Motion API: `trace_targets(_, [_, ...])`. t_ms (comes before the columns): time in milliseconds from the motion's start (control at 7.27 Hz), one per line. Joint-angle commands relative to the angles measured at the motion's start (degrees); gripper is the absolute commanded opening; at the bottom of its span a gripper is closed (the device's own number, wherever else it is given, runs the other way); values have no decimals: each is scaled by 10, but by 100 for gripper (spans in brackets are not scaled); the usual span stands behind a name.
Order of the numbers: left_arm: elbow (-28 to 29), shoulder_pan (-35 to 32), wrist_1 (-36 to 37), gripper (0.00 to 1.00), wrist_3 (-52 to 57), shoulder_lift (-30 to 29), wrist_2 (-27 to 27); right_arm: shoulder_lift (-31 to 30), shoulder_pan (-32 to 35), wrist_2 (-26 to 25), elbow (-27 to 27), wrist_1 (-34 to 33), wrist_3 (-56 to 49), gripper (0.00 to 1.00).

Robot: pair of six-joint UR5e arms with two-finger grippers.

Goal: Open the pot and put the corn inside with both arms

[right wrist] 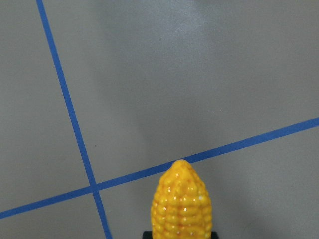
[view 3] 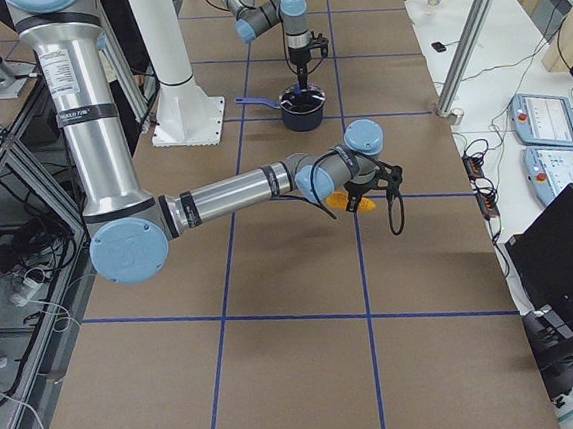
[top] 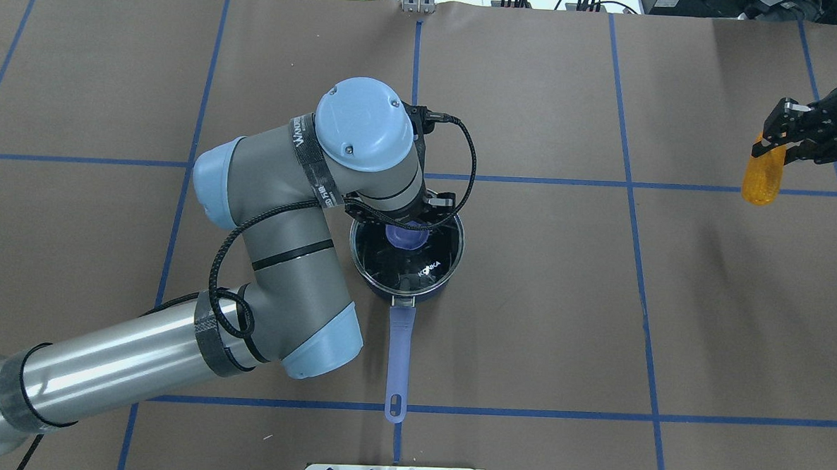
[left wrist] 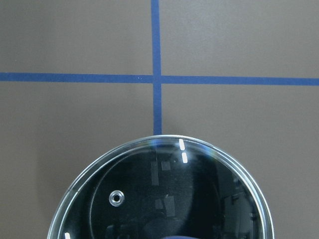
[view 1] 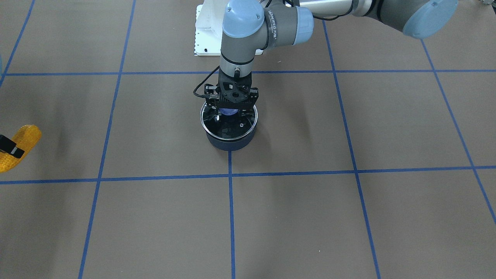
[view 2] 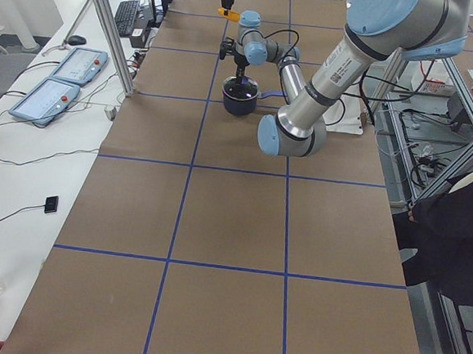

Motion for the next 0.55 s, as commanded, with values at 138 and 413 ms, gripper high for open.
trace_targets(138, [-77,-21,60,57,77,40,-3,38,-15,-6,3,-2,80,35])
trace_targets(413, [-121,-77,58,57,171,112,-48,78,-79,-40,30,-2,191,34])
